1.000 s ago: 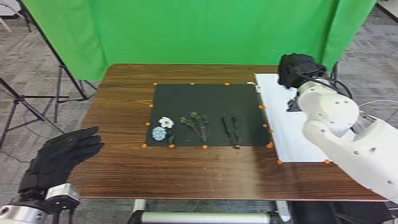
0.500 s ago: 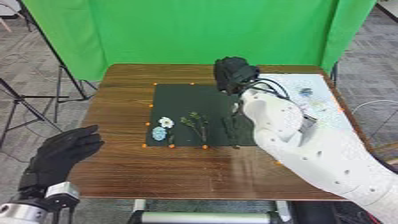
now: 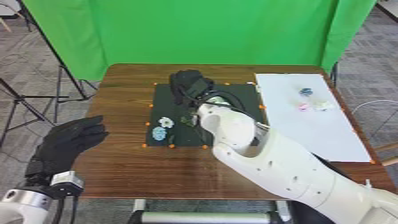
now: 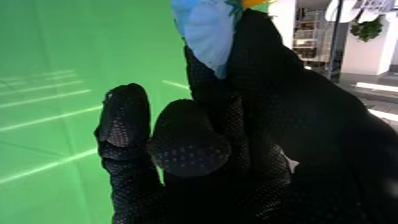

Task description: Arrange flowers

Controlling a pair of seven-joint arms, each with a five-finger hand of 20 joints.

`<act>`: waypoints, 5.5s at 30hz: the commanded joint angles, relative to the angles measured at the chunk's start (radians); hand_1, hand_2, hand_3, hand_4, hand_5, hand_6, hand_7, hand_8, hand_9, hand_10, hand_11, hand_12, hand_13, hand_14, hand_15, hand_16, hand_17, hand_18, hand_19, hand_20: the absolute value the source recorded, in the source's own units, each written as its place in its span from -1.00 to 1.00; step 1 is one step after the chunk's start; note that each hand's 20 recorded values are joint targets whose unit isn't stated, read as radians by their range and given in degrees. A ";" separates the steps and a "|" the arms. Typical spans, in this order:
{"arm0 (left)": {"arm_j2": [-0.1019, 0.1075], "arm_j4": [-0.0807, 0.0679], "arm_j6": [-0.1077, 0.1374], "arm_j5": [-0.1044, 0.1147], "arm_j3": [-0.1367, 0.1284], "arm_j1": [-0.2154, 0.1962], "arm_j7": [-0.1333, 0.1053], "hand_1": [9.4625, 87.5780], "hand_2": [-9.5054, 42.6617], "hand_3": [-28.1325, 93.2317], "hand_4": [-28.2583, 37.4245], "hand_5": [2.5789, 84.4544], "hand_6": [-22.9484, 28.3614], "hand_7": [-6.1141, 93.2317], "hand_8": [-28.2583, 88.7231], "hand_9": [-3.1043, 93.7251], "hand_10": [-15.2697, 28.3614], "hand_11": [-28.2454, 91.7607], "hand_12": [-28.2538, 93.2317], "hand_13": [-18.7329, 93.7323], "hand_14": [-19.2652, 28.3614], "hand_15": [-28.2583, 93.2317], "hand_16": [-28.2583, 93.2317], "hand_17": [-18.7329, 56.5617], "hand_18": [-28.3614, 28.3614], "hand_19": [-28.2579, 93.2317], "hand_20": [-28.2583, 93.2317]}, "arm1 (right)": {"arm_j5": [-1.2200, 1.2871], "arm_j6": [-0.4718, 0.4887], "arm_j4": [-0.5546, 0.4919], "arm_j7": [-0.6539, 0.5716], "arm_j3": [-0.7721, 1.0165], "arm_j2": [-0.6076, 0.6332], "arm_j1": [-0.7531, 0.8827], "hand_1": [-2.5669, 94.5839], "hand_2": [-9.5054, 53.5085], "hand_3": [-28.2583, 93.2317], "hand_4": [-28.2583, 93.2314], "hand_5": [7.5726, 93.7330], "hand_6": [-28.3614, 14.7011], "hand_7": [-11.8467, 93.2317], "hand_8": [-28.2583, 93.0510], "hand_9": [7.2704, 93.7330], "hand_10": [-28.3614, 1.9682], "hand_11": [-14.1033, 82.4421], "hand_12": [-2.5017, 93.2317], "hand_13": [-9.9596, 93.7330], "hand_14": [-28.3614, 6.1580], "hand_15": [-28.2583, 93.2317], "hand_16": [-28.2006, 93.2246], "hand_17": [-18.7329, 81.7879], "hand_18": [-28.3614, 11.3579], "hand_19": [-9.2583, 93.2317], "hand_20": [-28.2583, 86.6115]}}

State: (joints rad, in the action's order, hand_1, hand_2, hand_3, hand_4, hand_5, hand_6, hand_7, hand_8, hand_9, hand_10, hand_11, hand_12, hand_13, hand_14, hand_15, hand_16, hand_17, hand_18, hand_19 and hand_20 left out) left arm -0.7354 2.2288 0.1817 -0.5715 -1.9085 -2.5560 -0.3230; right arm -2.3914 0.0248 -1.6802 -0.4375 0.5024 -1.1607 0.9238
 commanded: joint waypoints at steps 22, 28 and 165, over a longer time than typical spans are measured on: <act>0.003 -0.028 -0.049 -0.022 0.028 0.091 0.041 -0.54 -0.50 0.83 -0.63 0.06 0.40 -0.48 -0.70 -0.10 0.73 0.08 -0.36 -0.18 1.00 0.52 -0.77 -0.74 0.80 0.43 -0.36 | -0.104 0.059 0.154 -0.046 0.028 -0.118 0.049 0.19 -1.00 0.71 -1.00 0.56 0.41 -0.25 -0.59 0.89 0.50 -0.53 -0.23 0.70 0.52 0.77 -0.19 0.16 -0.50 1.00 -0.17; -0.001 -0.030 -0.053 -0.024 0.032 0.099 0.045 -0.54 -0.50 0.83 -0.63 0.06 0.41 -0.49 -0.70 -0.10 0.73 0.08 -0.36 -0.17 1.00 0.52 -0.77 -0.74 0.80 0.43 -0.36 | -0.112 0.081 0.159 -0.059 0.030 -0.118 0.051 0.14 -1.00 0.71 -1.00 0.51 0.36 -0.26 -0.59 0.82 0.44 -0.52 -0.24 0.66 0.49 0.76 -0.19 0.13 -0.52 0.99 -0.20; 0.002 0.001 0.006 0.007 0.070 -0.007 -0.035 -0.54 -0.50 0.83 -0.62 0.05 0.40 -0.49 -0.70 -0.10 0.73 0.08 -0.35 -0.17 1.00 0.52 -0.77 -0.74 0.80 0.43 -0.35 | 0.087 0.251 0.080 -0.015 0.512 0.497 0.296 -0.28 -0.95 0.88 -1.00 -0.03 0.22 -0.39 -0.77 0.04 -0.03 -0.33 -0.62 0.32 0.22 0.74 -0.32 -0.20 -0.54 0.61 -0.17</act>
State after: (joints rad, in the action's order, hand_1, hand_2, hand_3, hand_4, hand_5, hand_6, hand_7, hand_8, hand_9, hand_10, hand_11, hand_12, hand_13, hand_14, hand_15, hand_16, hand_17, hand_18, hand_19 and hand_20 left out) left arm -0.7423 2.2327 0.1912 -0.5725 -1.8428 -2.5592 -0.3518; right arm -2.2810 0.2750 -1.6161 -0.4455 1.0251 -0.6519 1.2274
